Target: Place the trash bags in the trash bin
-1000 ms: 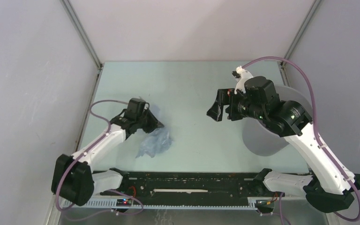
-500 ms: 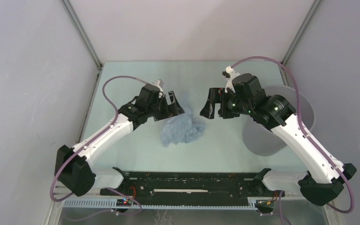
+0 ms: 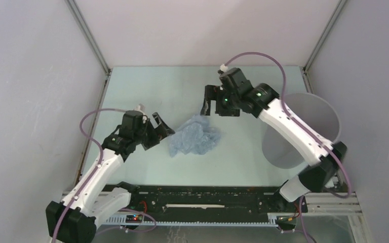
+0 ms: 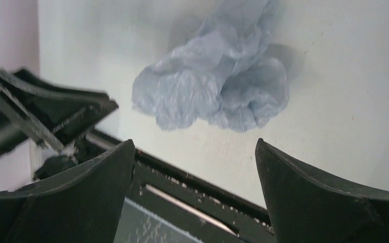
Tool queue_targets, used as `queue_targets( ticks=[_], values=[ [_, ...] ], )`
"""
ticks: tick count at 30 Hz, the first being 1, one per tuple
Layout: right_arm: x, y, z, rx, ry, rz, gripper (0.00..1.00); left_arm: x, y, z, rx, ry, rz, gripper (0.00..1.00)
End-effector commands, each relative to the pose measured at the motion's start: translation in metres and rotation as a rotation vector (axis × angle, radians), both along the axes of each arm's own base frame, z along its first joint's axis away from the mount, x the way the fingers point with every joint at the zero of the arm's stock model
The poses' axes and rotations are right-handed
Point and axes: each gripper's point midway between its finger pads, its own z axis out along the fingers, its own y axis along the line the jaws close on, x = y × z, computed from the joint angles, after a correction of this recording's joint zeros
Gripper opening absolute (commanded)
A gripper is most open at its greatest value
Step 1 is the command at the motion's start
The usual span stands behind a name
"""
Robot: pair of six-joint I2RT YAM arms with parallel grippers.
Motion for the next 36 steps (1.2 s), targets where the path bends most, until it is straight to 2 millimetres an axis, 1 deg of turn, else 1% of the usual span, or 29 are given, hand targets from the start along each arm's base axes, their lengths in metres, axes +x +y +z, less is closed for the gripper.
queue_targets(
  ticks=[1,3,4,7,9,11,13,15,18,20,23,26,31,36],
  values=[
    [0.033,0.003,-0.004,-0.116,-0.006,-0.201,1.00,-0.008,-0.001,-0.015,-0.171,0.078,0.045,0.96],
    [0.049,0.004,-0.013,-0.170,0.011,-0.282,1.00,-0.011,0.001,-0.026,-0.194,0.100,0.053,0.96],
    [0.059,0.005,-0.012,-0.181,0.004,-0.328,1.00,-0.013,0.000,-0.033,-0.207,0.116,0.053,0.96],
    [0.088,0.002,-0.029,-0.245,0.019,-0.442,1.00,-0.019,0.000,-0.051,-0.217,0.165,0.057,0.96],
    [0.104,0.000,-0.042,-0.270,0.048,-0.499,1.00,-0.022,0.001,-0.056,-0.205,0.181,0.051,0.96],
    [0.118,0.001,-0.057,-0.295,0.066,-0.528,1.00,-0.025,0.004,-0.057,-0.182,0.185,0.045,0.96],
    [0.132,0.004,-0.076,-0.325,0.066,-0.533,1.00,-0.029,0.008,-0.057,-0.149,0.187,0.042,0.96],
    [0.144,0.009,-0.100,-0.352,0.073,-0.522,0.99,-0.033,0.011,-0.060,-0.124,0.193,0.036,0.96],
    [0.155,0.015,-0.131,-0.380,0.095,-0.503,0.99,-0.040,0.015,-0.060,-0.107,0.203,0.038,0.99],
    [0.160,0.018,-0.147,-0.391,0.109,-0.485,0.99,-0.043,0.018,-0.054,-0.097,0.182,0.038,1.00],
    [0.170,0.023,-0.166,-0.391,0.113,-0.456,0.99,-0.042,0.025,-0.044,-0.052,0.142,0.038,1.00],
    [0.176,0.027,-0.183,-0.398,0.116,-0.429,0.99,-0.042,0.027,-0.039,-0.017,0.151,0.018,1.00],
    [0.179,0.041,-0.204,-0.372,0.135,-0.358,0.90,-0.032,0.031,-0.033,0.026,0.146,0.018,1.00],
    [0.186,0.047,-0.220,-0.362,0.130,-0.314,0.83,-0.025,0.031,-0.031,0.046,0.149,0.009,1.00]
  ],
)
